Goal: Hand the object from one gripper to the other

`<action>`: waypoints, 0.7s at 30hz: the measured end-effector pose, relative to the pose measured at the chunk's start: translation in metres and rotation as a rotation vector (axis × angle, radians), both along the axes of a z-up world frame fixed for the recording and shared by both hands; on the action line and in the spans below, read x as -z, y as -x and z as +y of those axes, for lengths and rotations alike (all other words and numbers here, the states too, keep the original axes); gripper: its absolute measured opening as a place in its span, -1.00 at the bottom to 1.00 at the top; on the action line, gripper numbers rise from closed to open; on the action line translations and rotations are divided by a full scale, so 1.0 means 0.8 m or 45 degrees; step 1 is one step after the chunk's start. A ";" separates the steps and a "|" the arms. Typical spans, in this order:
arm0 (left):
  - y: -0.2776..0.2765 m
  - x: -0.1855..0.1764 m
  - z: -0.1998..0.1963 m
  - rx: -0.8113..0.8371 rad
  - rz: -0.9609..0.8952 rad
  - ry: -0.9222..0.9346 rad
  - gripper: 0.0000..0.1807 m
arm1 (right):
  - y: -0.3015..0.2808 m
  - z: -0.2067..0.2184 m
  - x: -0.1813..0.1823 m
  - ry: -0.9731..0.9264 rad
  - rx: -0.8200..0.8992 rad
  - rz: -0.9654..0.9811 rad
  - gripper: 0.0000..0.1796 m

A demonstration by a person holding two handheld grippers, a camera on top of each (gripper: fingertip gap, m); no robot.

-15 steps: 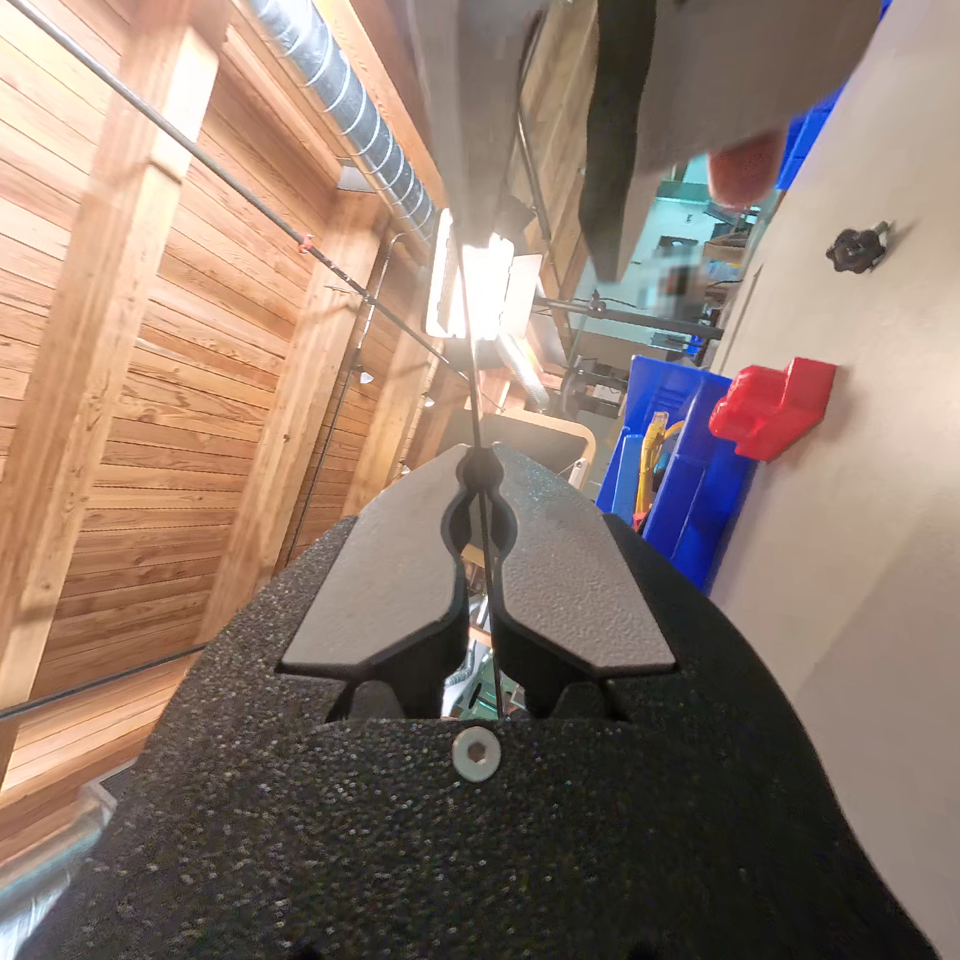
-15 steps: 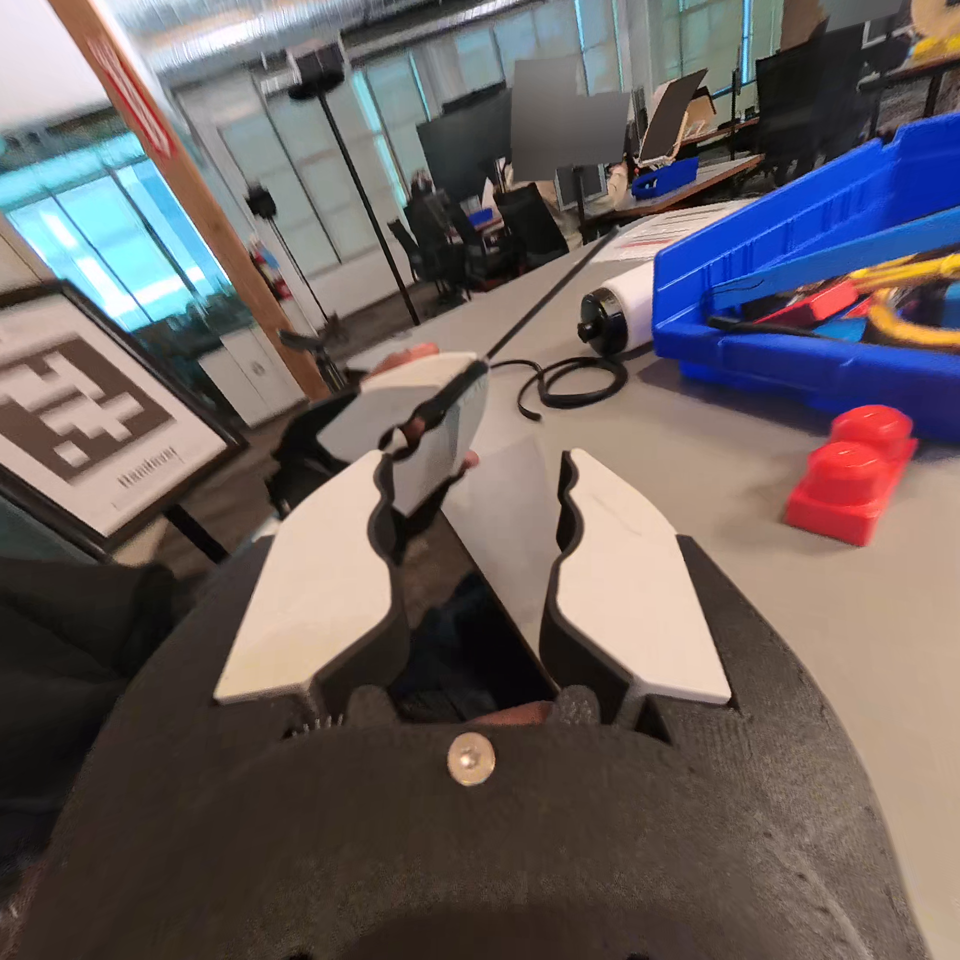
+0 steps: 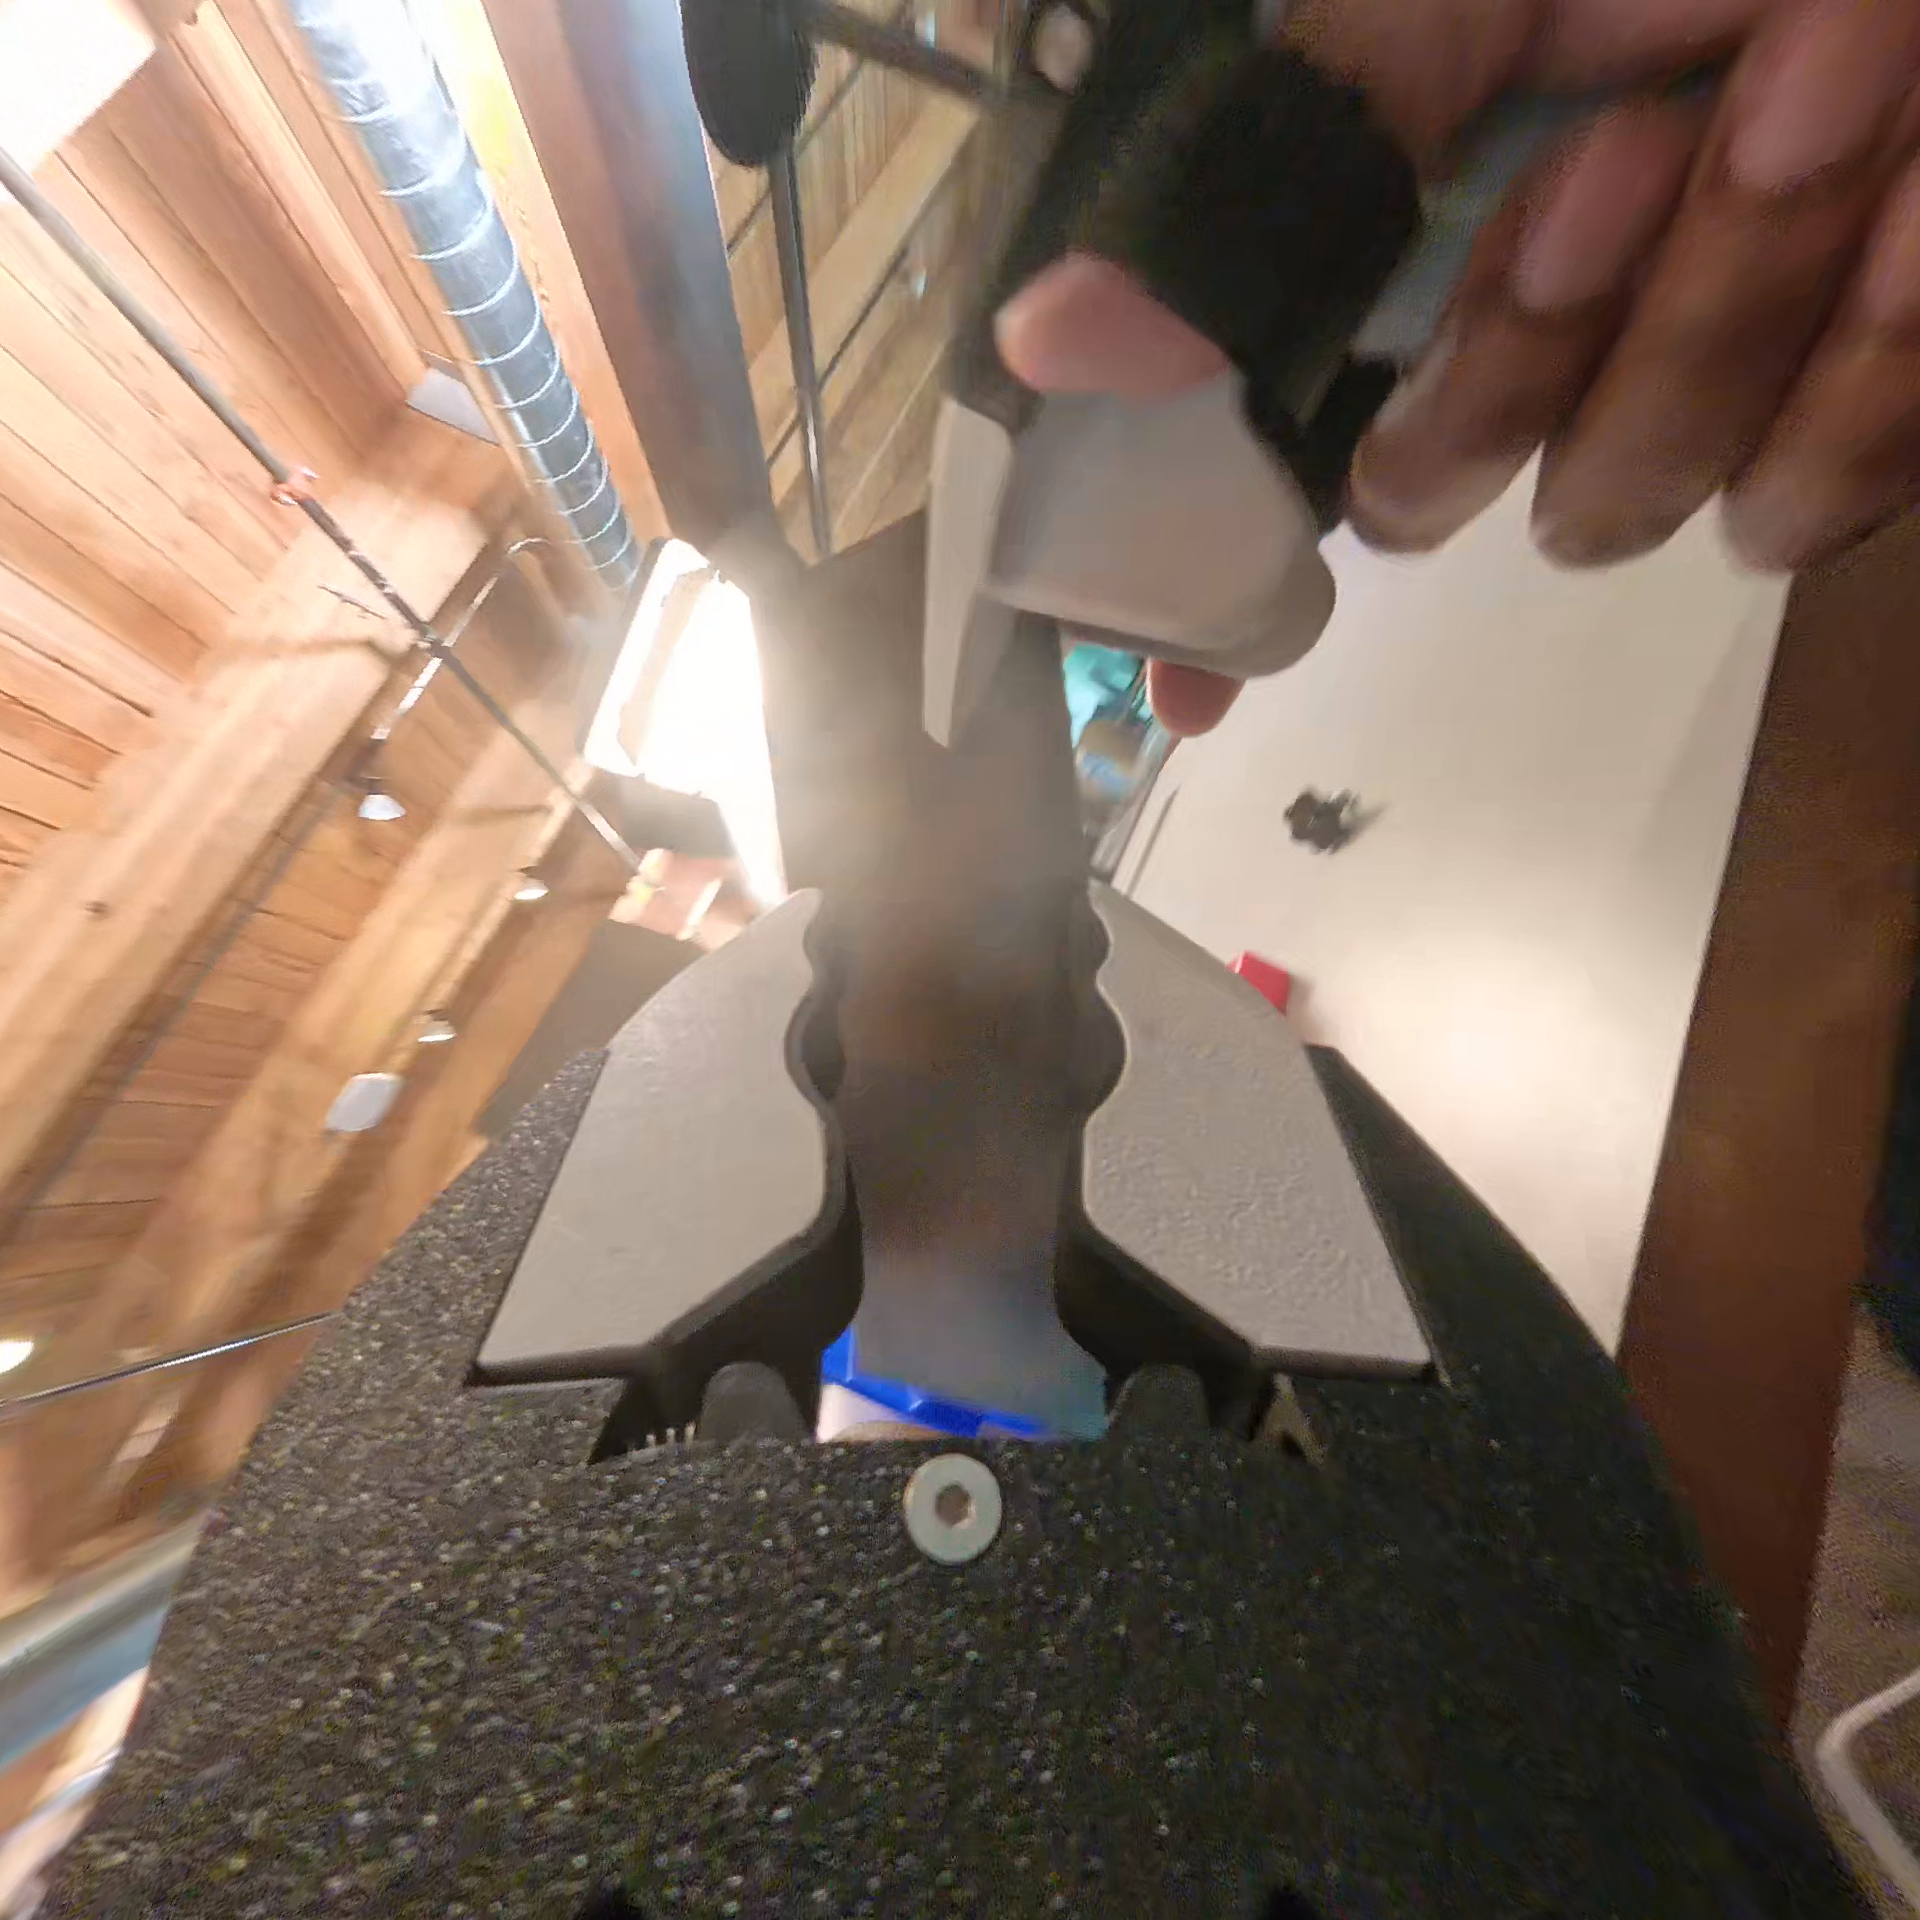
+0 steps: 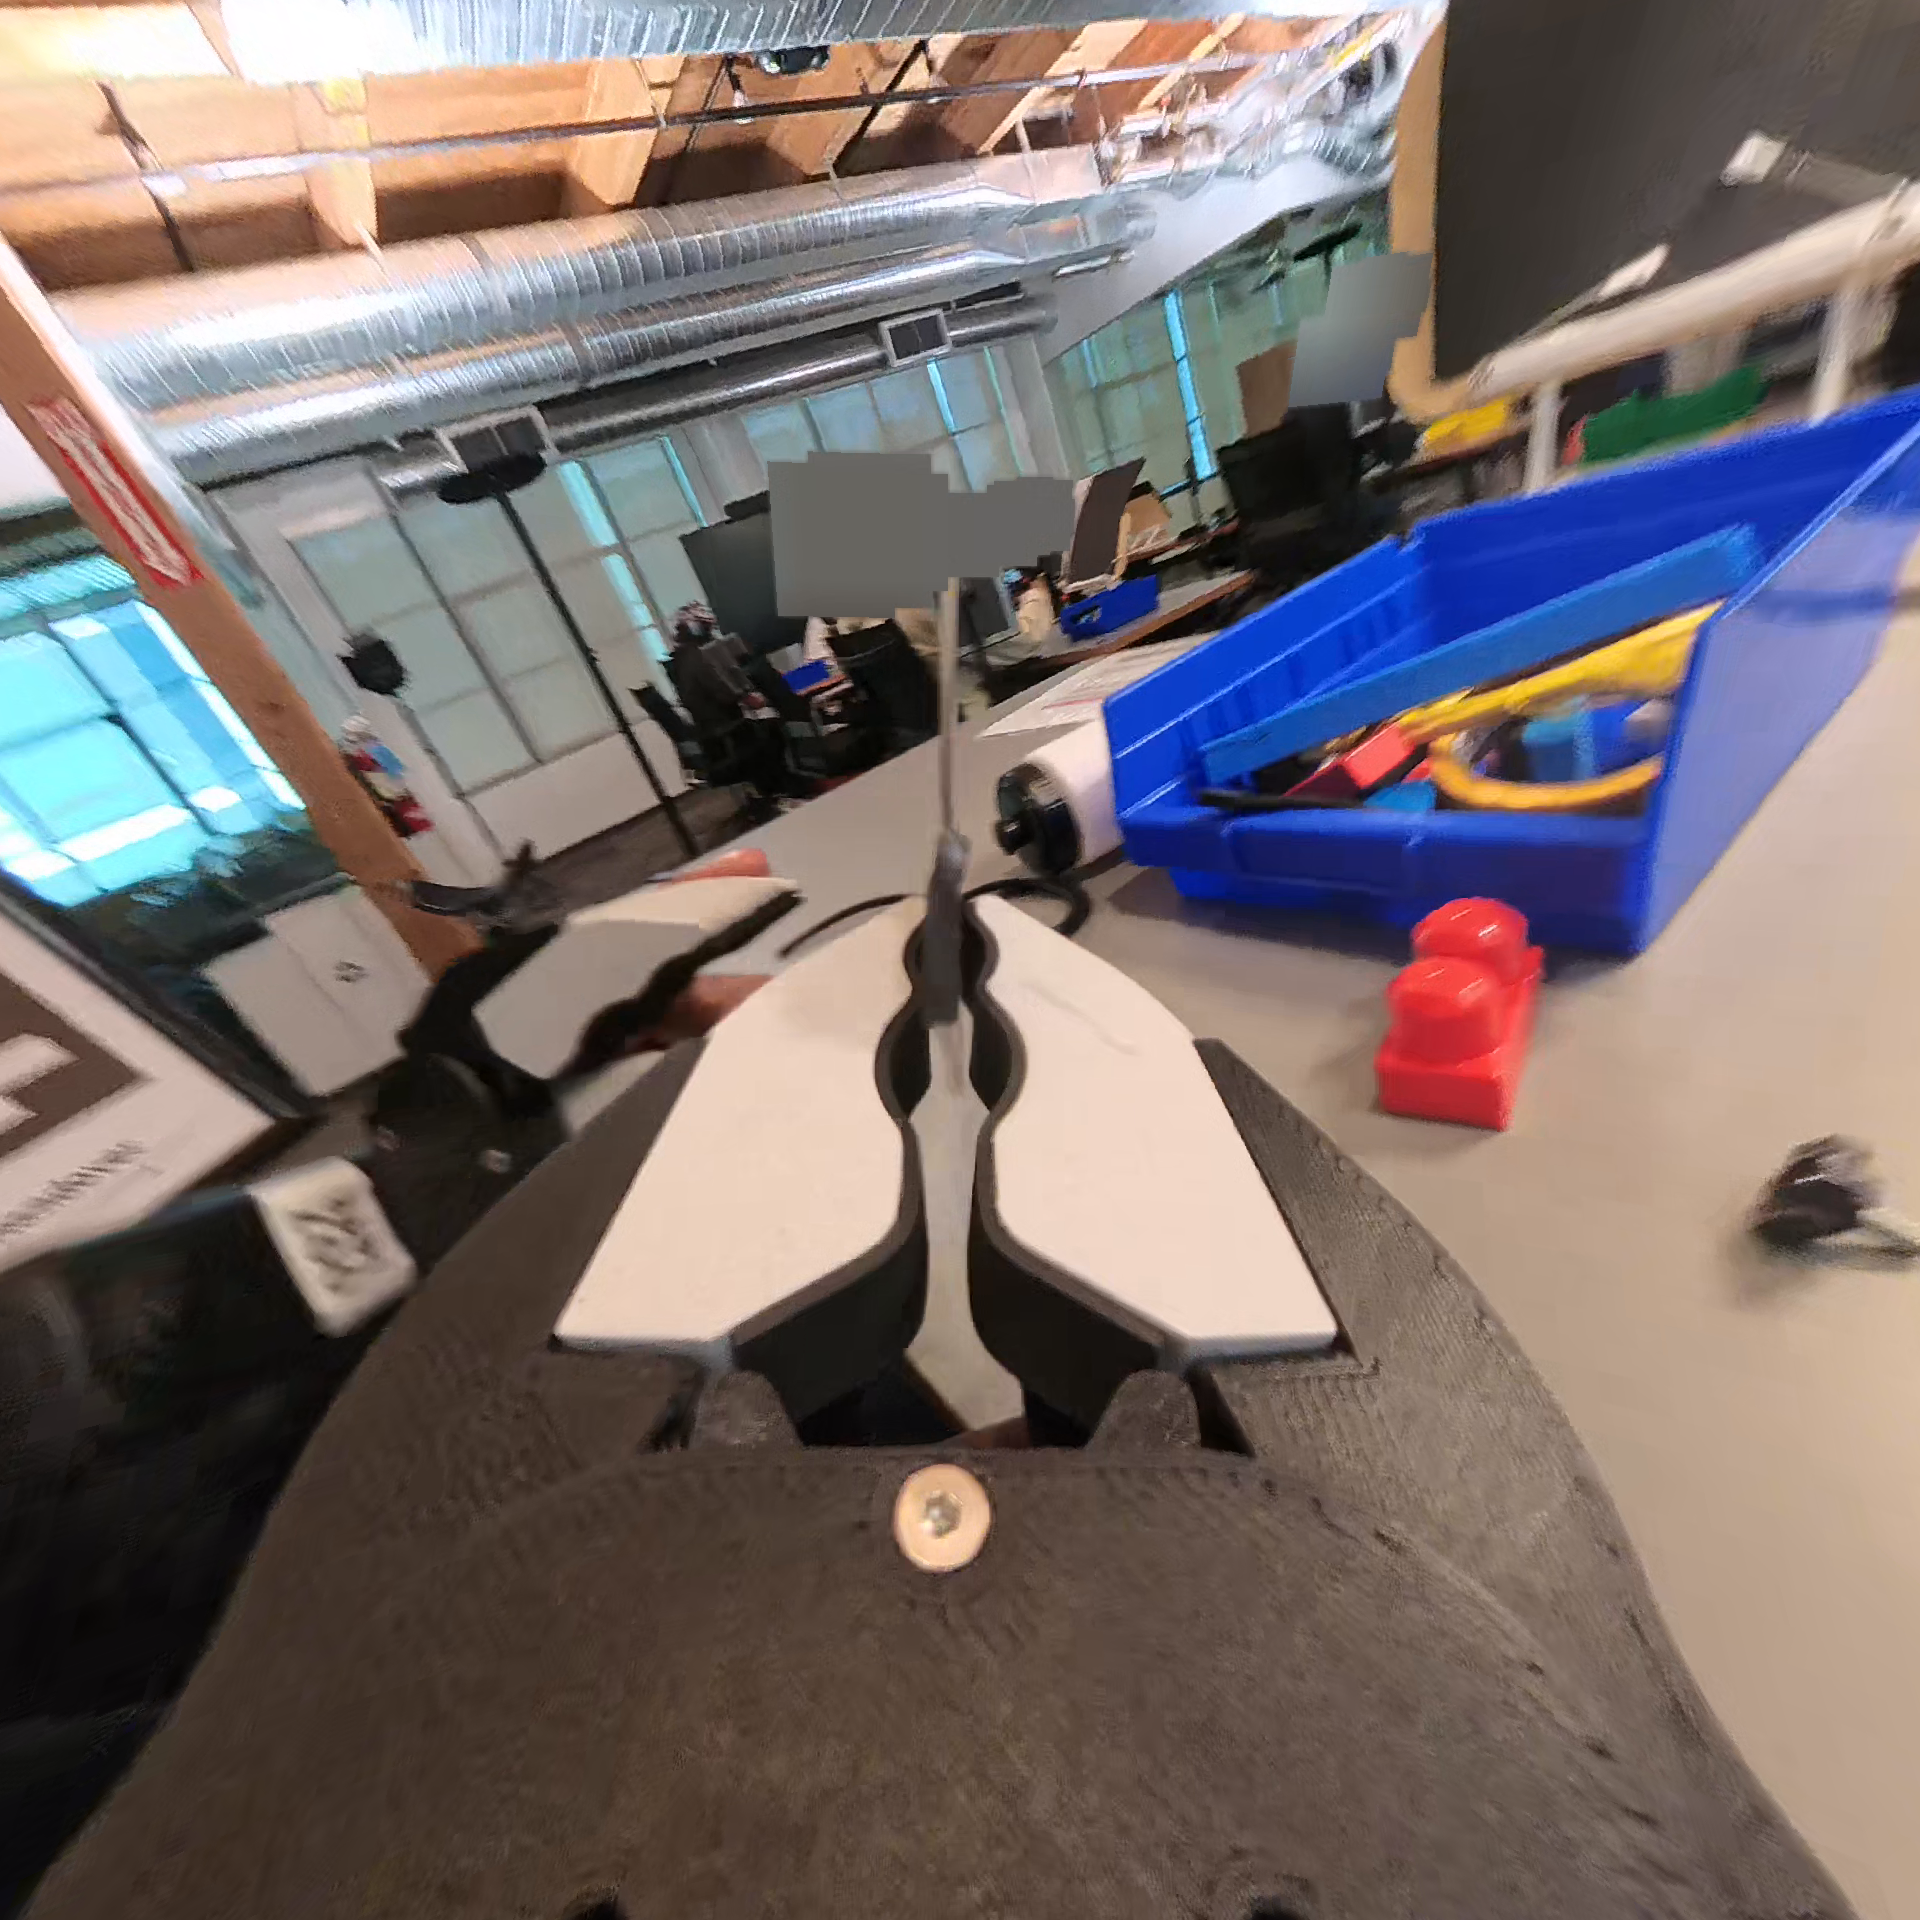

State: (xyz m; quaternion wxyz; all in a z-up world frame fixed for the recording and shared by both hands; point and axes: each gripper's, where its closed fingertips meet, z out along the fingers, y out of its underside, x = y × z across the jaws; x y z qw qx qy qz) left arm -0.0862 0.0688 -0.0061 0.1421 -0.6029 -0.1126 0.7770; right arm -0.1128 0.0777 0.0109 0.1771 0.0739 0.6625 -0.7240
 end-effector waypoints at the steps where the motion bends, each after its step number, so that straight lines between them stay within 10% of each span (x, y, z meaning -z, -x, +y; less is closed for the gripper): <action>1: -0.006 -0.006 0.004 0.073 -0.005 -0.066 -0.55 | 0.006 0.003 -0.004 0.007 0.054 0.083 -0.99; 13: -0.031 -0.026 -0.020 0.547 -0.350 -1.142 -0.32 | -0.034 0.031 -0.024 0.239 0.104 1.069 -0.99; 21: -0.017 0.035 -0.007 0.356 -0.488 -0.621 -0.56 | -0.098 0.029 0.036 0.251 -0.107 1.686 -0.99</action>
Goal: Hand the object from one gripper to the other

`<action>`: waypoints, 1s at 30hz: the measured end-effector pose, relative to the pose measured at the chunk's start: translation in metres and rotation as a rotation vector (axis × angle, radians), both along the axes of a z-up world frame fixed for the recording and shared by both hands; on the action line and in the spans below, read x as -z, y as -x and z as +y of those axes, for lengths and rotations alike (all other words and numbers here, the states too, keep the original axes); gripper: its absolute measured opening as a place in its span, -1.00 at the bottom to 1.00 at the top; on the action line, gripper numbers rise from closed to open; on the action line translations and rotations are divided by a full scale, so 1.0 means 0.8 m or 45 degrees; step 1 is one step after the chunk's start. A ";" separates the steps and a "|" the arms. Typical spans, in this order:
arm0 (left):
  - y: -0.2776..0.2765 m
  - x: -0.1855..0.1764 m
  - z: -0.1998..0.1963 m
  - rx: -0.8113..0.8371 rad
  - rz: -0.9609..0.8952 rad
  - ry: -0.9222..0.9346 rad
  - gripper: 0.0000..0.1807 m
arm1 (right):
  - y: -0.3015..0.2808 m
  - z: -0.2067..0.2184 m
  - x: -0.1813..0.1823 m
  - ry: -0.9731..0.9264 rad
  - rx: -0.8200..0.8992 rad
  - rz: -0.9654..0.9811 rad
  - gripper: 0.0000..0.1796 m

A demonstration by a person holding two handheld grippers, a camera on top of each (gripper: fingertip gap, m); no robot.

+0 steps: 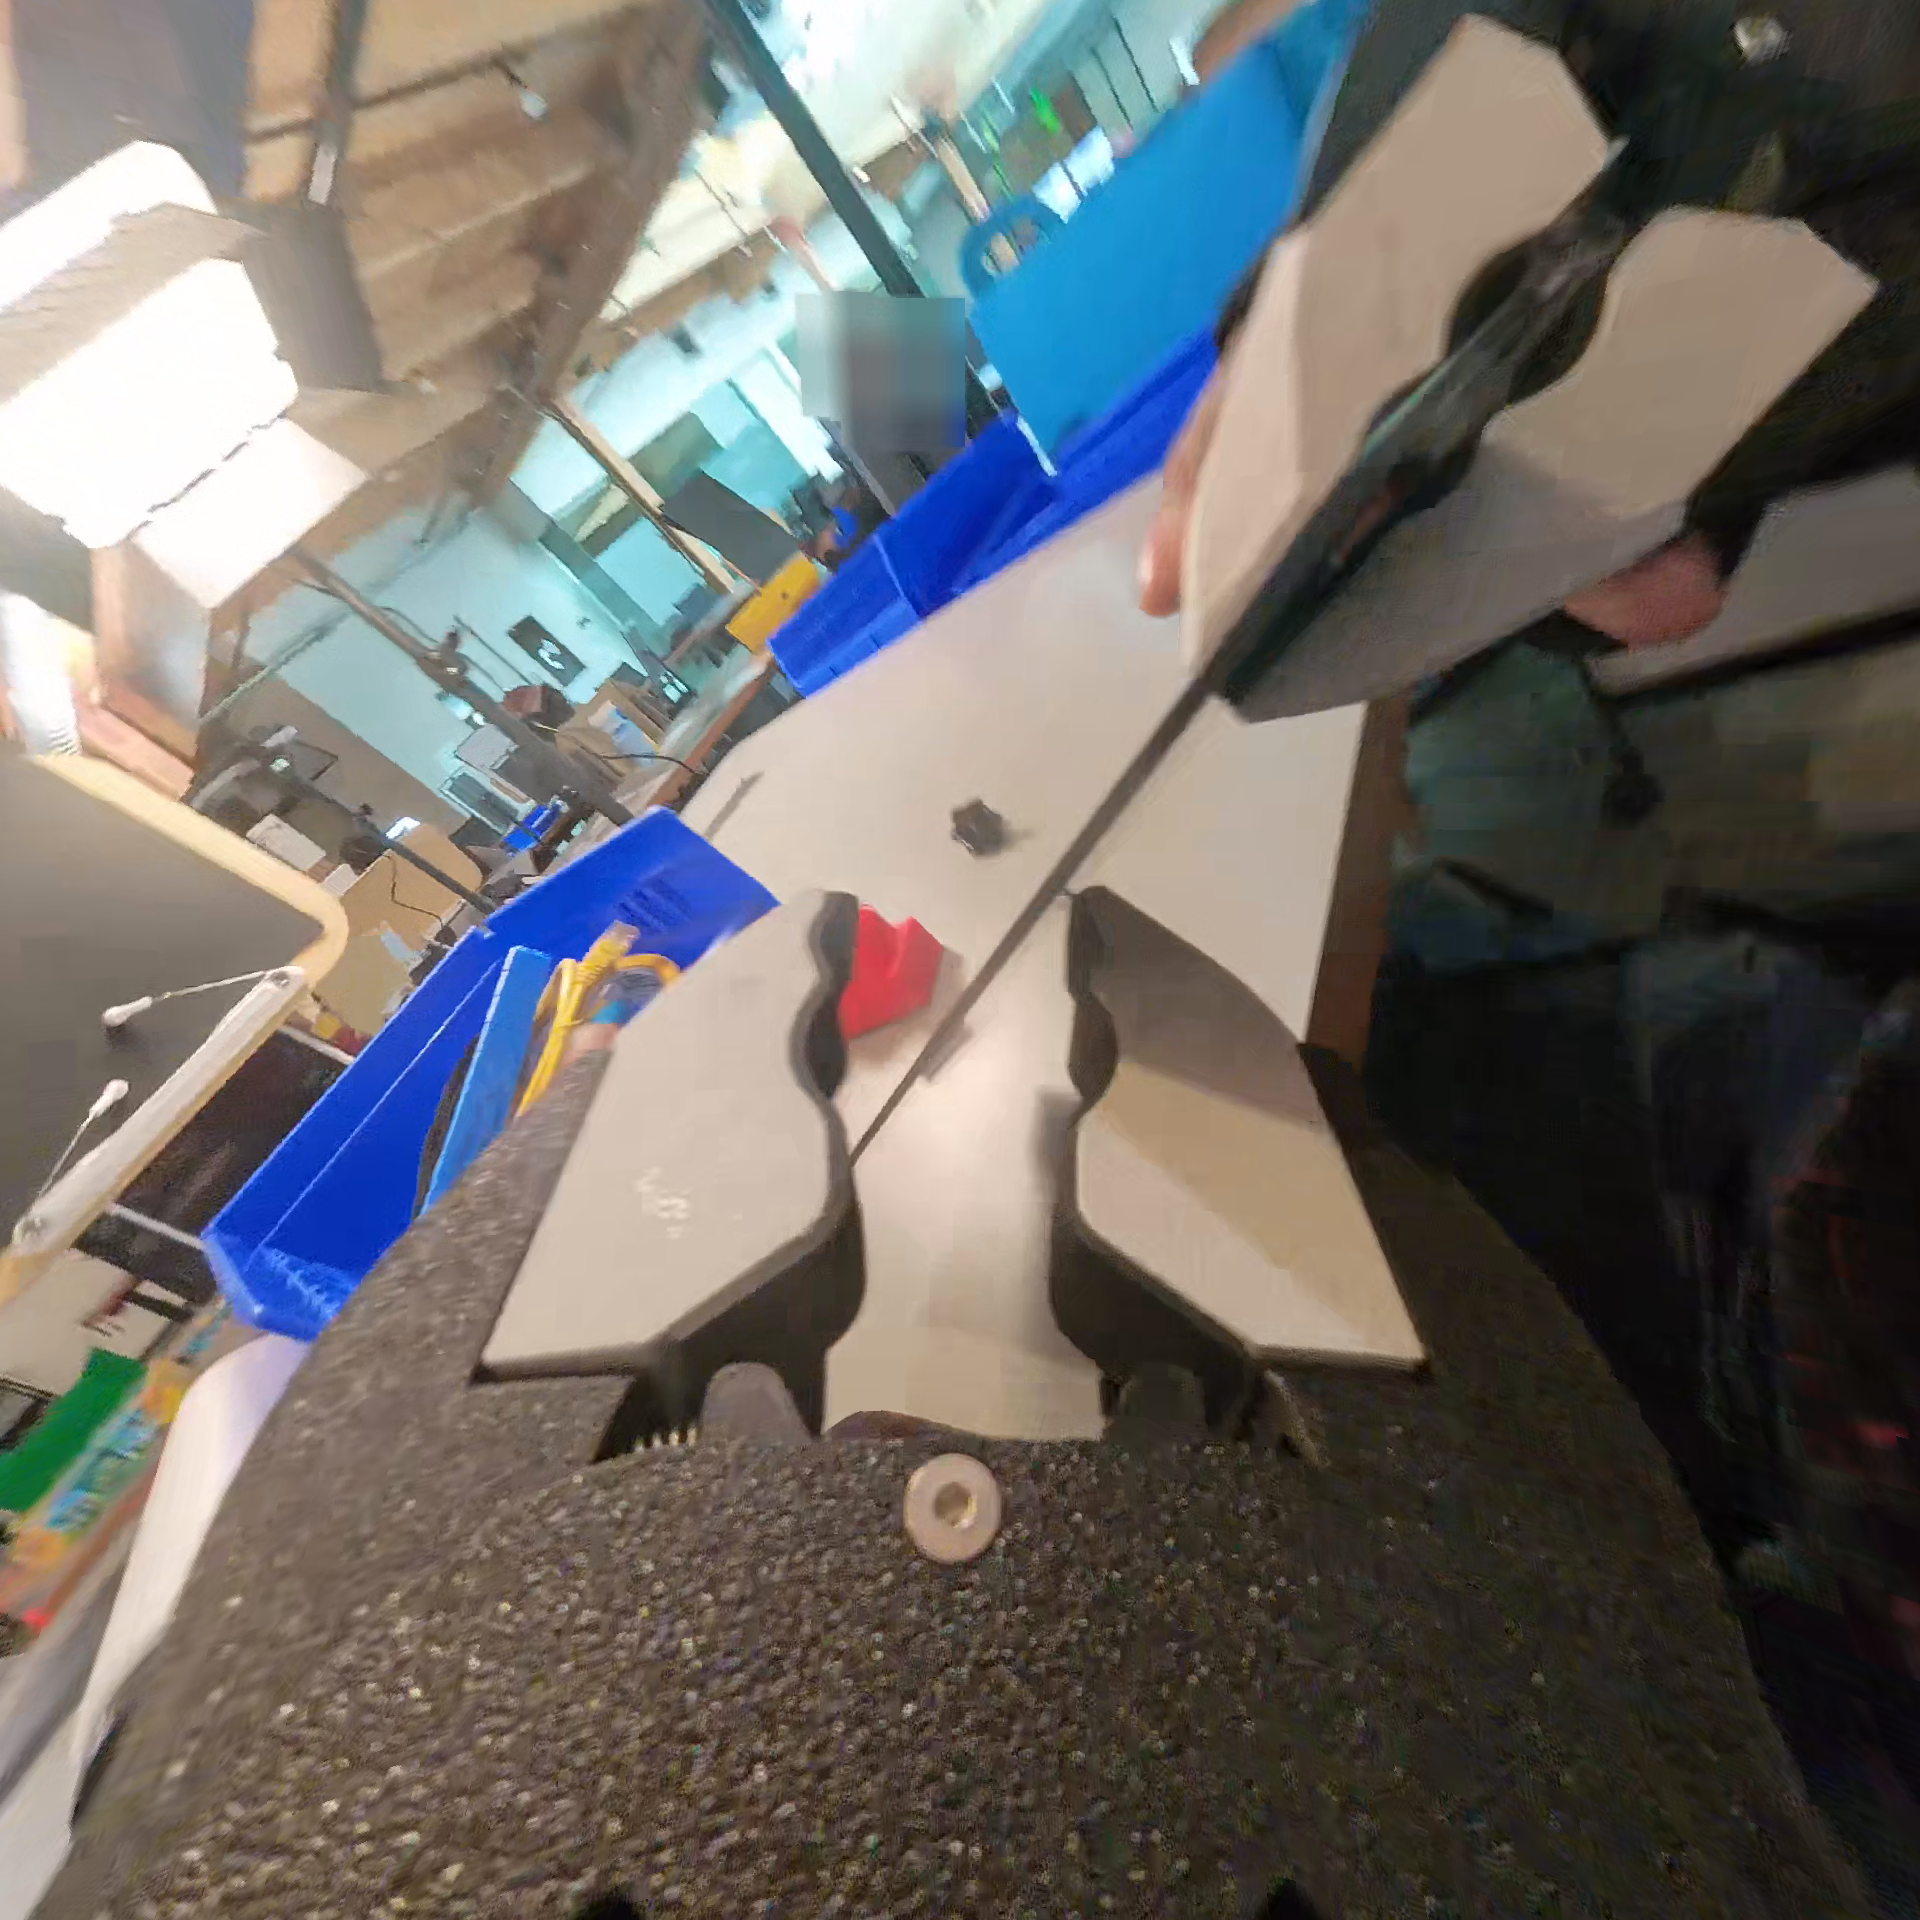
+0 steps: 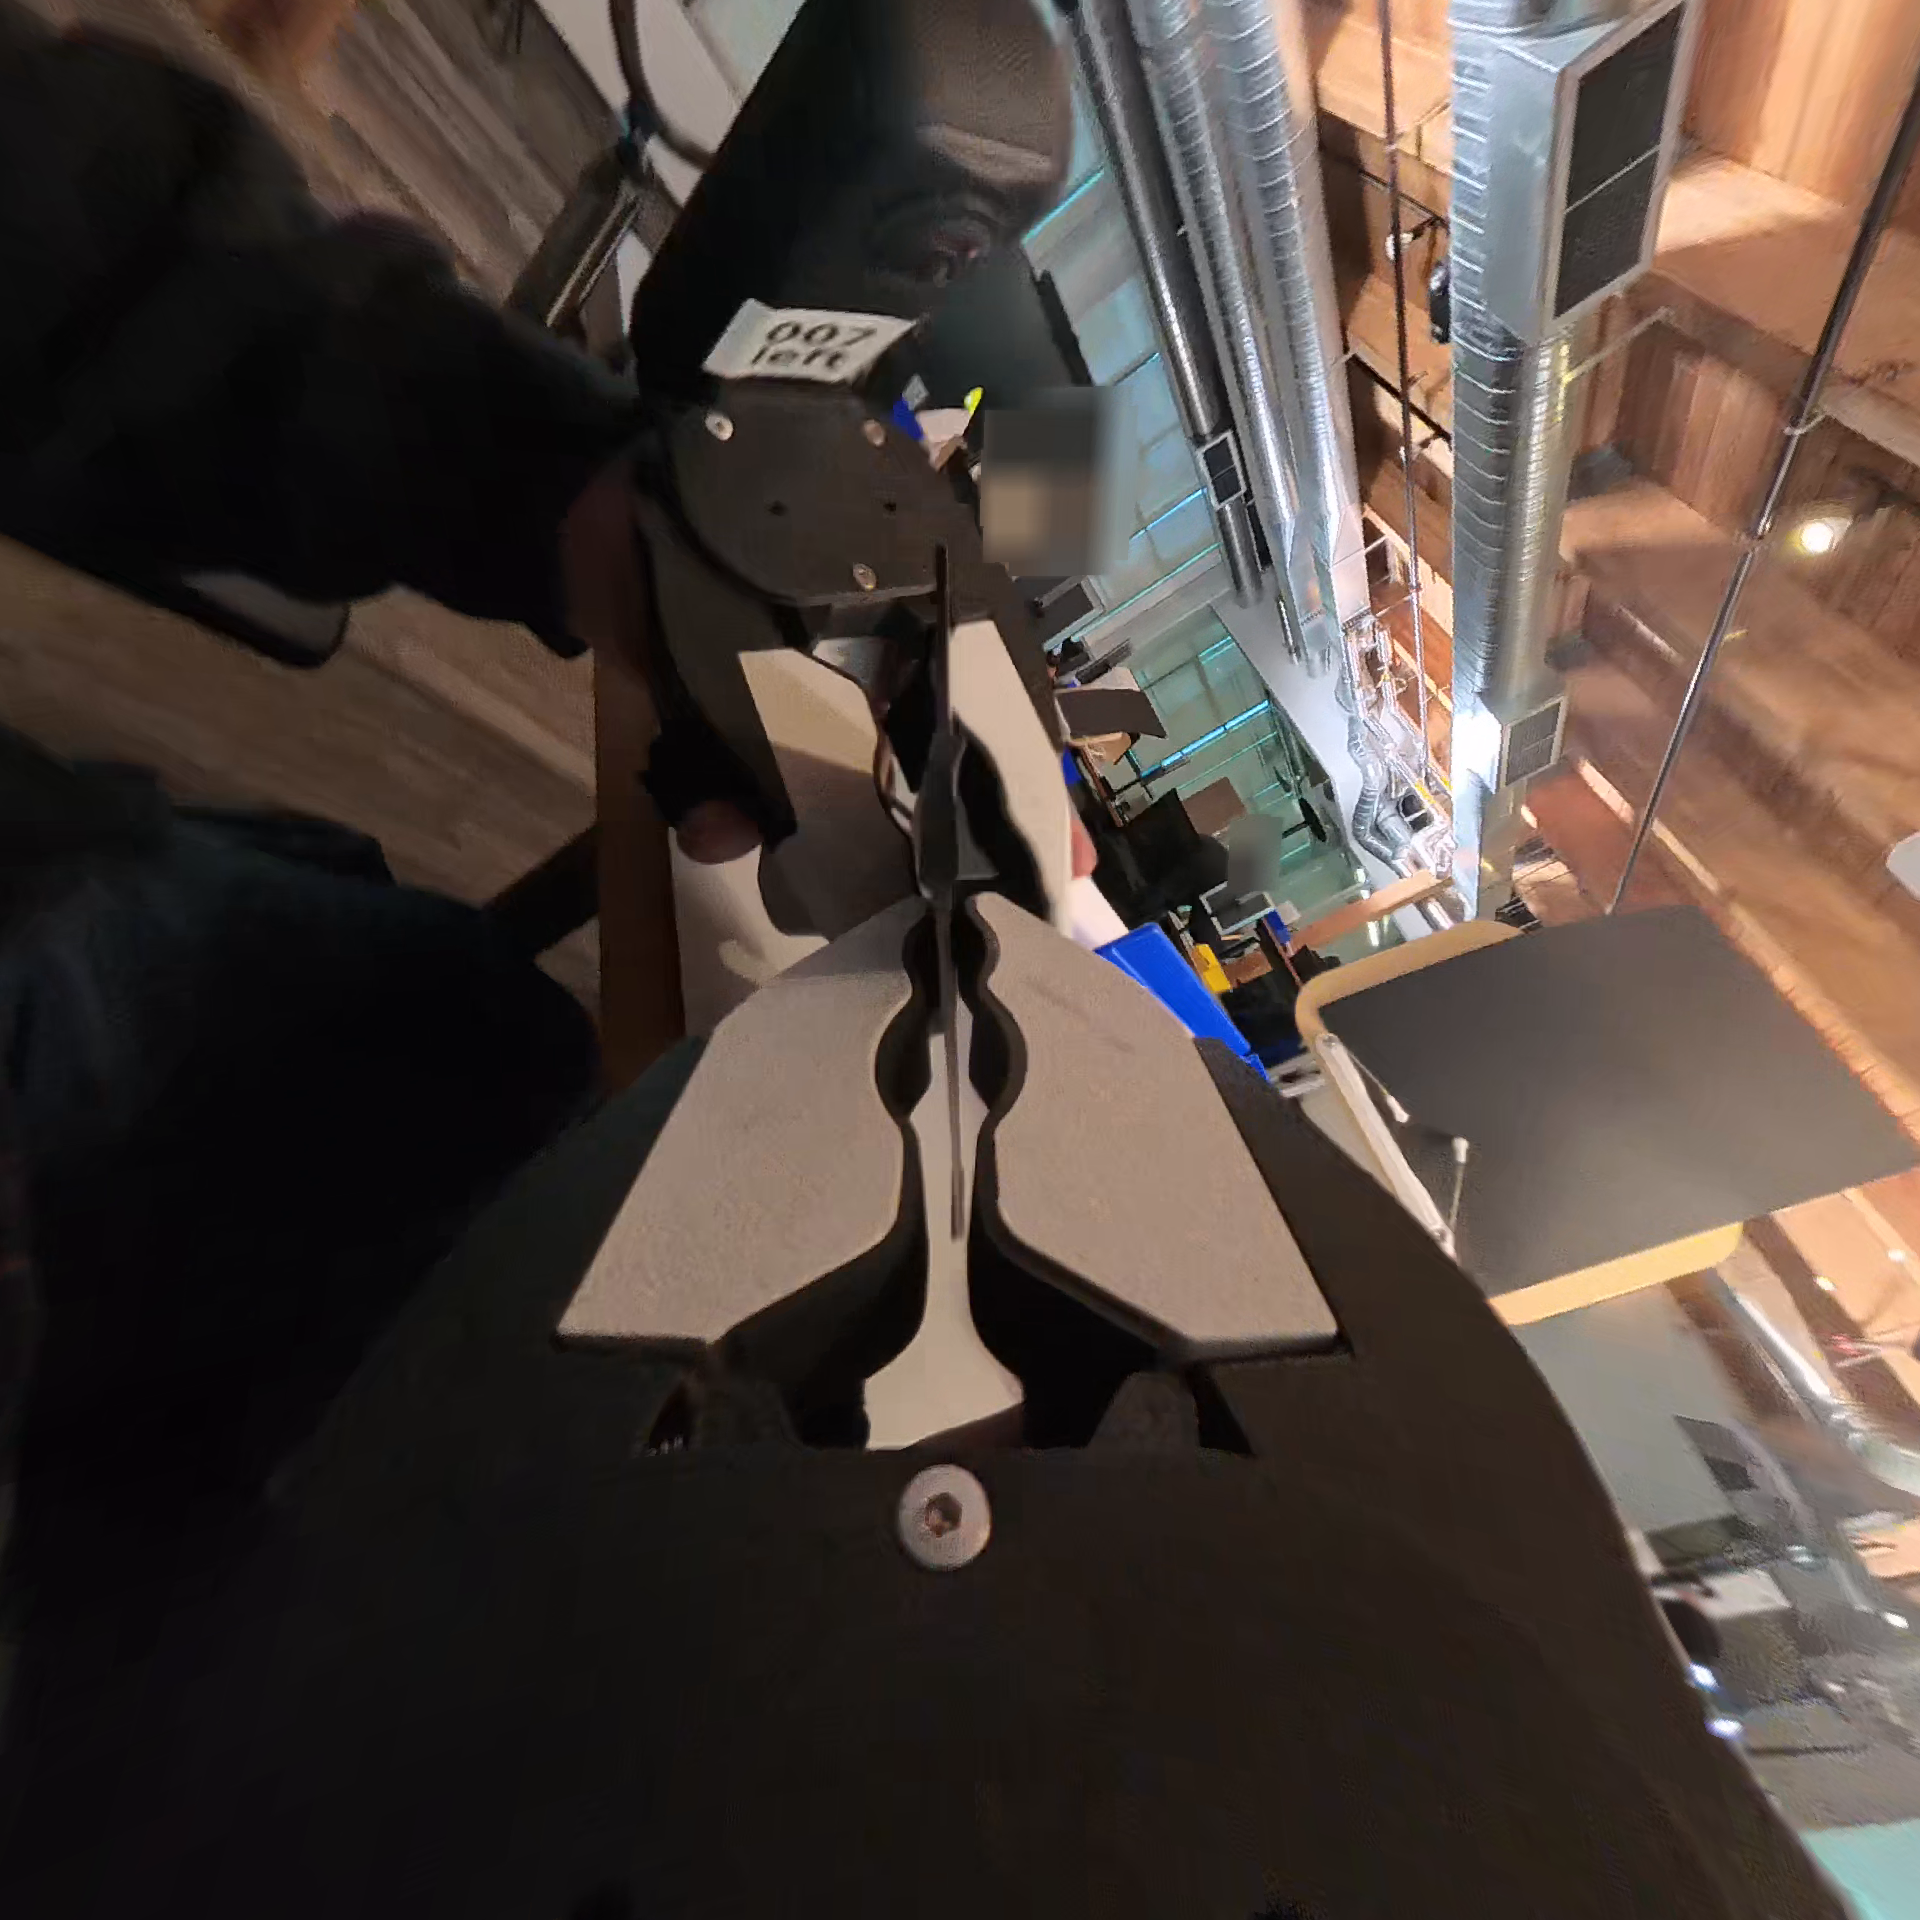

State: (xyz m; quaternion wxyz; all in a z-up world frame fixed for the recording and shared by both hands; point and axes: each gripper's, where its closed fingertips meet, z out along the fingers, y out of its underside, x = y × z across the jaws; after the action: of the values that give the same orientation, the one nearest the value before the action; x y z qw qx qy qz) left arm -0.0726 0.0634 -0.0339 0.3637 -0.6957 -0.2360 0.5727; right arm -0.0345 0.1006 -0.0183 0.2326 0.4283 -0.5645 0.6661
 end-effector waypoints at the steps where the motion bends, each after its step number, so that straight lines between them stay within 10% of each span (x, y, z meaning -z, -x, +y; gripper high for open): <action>1: 0.002 0.010 0.004 0.002 -0.035 0.053 -0.70 | 0.001 -0.003 0.005 -0.003 0.016 0.033 -0.99; 20: 0.019 0.002 -0.050 -0.493 -0.029 0.280 -0.98 | 0.088 -0.016 -0.013 -0.130 0.409 -0.393 -0.74; 30: 0.018 -0.019 -0.061 -0.612 0.135 0.303 -0.98 | 0.073 -0.025 -0.011 -0.484 0.030 -1.364 -0.66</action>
State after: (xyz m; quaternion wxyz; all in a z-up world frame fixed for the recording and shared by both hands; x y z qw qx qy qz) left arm -0.0869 0.0146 -0.0188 0.1449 -0.6267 -0.3058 0.7020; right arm -0.0930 0.0804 -0.0095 -0.1601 0.0586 -0.7183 0.6745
